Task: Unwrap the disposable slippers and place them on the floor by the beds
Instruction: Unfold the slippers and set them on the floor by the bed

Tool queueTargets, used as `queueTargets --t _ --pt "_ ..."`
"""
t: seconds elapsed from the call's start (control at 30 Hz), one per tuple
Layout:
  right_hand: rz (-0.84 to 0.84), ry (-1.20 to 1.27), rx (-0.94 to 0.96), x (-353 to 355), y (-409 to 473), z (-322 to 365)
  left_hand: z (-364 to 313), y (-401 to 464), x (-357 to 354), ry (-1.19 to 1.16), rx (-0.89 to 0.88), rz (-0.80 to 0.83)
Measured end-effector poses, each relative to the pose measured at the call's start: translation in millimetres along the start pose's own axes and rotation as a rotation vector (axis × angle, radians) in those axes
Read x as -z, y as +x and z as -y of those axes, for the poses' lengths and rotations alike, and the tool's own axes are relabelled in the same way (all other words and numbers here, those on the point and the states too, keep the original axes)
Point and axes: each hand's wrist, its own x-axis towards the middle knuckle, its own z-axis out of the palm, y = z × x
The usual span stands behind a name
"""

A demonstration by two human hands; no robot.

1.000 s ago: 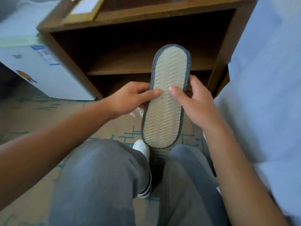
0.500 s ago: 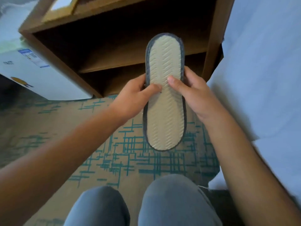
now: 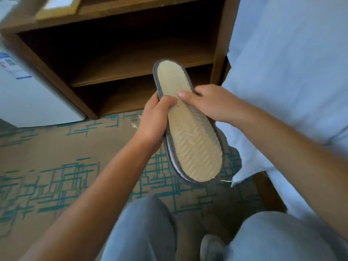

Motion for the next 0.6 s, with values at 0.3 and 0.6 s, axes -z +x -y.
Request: queueTargets --t 0.3,0.6 --pt "-0.242 0.042 -0.102 -39 -93 2 22 -63 -1 -0.107 -0.024 0.040" --pt "-0.366 0.045 -0.116 -26 -172 29 7 -111 3 -0.524 0.214 0.394"
